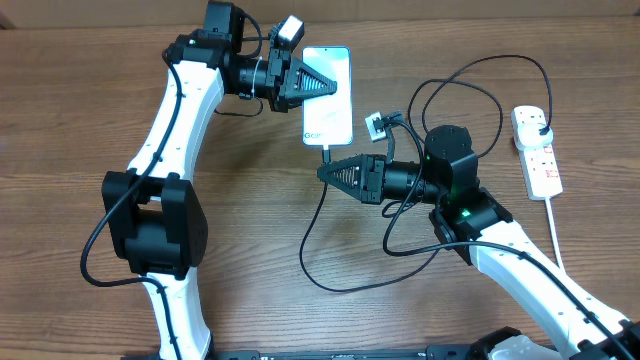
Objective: Plug charger to phone and switch on socket
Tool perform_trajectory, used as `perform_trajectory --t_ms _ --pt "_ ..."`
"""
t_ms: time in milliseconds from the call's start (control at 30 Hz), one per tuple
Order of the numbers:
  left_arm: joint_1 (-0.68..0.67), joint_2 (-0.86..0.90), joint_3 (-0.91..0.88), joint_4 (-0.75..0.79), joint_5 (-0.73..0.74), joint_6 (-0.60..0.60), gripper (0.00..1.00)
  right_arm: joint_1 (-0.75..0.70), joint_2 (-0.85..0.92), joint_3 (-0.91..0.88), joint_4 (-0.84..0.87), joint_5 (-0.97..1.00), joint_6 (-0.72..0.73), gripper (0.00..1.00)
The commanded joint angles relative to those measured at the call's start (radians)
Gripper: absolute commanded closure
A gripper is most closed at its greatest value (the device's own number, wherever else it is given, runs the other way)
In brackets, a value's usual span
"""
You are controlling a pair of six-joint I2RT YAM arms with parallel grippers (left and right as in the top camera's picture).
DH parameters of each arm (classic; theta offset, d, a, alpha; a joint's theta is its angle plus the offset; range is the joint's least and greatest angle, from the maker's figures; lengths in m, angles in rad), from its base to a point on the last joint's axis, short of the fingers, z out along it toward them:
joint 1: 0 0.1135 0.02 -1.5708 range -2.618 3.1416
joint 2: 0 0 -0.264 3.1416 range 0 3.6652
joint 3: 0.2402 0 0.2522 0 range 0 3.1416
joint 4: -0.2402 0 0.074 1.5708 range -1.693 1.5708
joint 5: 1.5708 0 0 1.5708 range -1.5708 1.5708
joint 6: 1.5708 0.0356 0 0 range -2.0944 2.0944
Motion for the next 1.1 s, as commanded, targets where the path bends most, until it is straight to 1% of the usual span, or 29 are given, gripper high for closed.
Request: perform_trajectory --t_ms 0,1067 --pt "-0.005 -0.014 0.030 0.004 0.034 -0.007 0.96 -0.011 -0.001 -0.005 -0.007 0.018 0.003 0.96" --pt "-0.003 -0.014 0.030 0.004 0.039 -0.007 0.96 -0.018 -0.001 -0.005 0.006 0.033 0.022 0.96"
